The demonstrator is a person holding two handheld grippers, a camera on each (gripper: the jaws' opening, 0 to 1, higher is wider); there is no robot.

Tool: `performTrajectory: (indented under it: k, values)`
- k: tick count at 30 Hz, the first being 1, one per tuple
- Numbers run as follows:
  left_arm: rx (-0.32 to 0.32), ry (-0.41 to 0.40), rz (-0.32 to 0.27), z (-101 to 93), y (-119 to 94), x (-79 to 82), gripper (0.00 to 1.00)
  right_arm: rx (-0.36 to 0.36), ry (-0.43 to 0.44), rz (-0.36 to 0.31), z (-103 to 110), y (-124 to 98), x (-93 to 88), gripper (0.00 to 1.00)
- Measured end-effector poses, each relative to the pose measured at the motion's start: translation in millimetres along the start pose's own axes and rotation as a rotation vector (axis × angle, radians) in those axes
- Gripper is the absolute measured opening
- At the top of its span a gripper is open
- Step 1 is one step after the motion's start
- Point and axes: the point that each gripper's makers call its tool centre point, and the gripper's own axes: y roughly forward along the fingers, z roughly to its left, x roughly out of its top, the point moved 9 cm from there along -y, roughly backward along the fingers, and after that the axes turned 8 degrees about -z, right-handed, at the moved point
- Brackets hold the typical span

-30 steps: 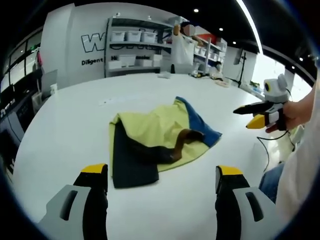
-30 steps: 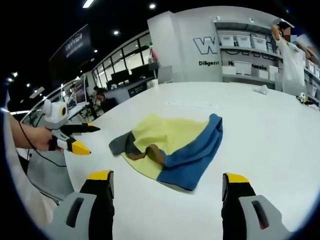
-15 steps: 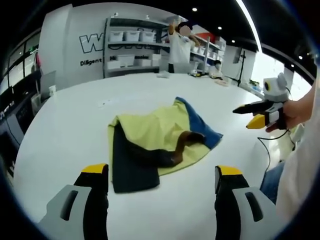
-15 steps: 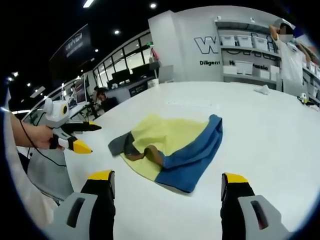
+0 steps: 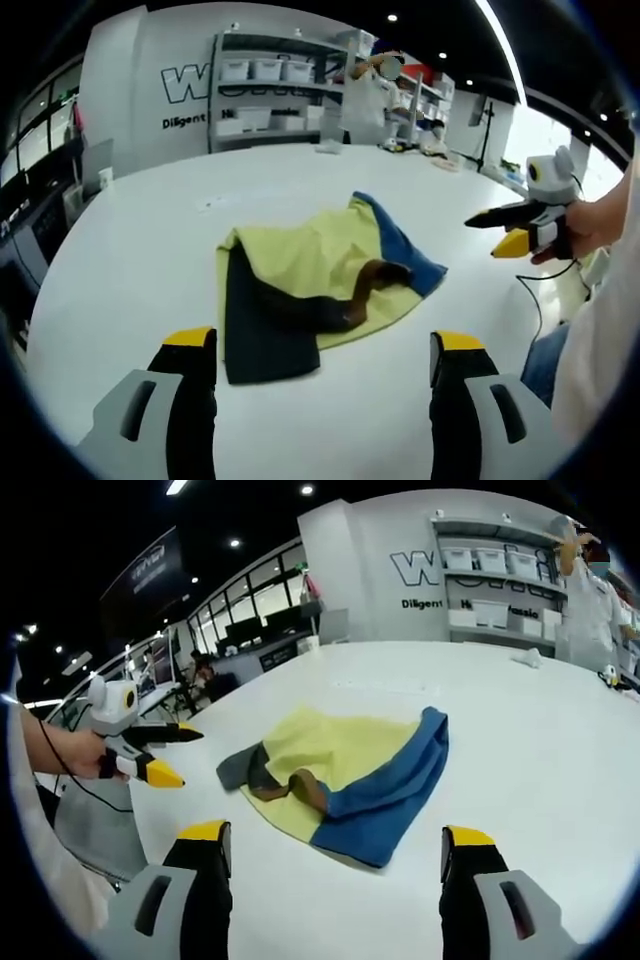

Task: Fold the garment on the visible template until the final outline fits inside the template.

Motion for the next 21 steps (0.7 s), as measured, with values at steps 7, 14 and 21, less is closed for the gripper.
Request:
performTrajectory:
  k: [7, 14, 21]
  values:
    - [-0.002, 0.003, 0.006, 0.5, 1, -0.5, 0.86, 0.005, 0.002, -0.007, -1, 3, 0.2, 0.83]
    - [-0.006, 0.004, 0.010, 1.3, 3, -1.7, 0.86, 0.011, 0.003, -0.005, 0, 6, 0.8, 0.82]
    - [-0.020, 0.011, 0.018, 1.1, 6, -2.7, 0.84, 0.020, 0.001, -0.001, -1, 11, 0.1, 0.79]
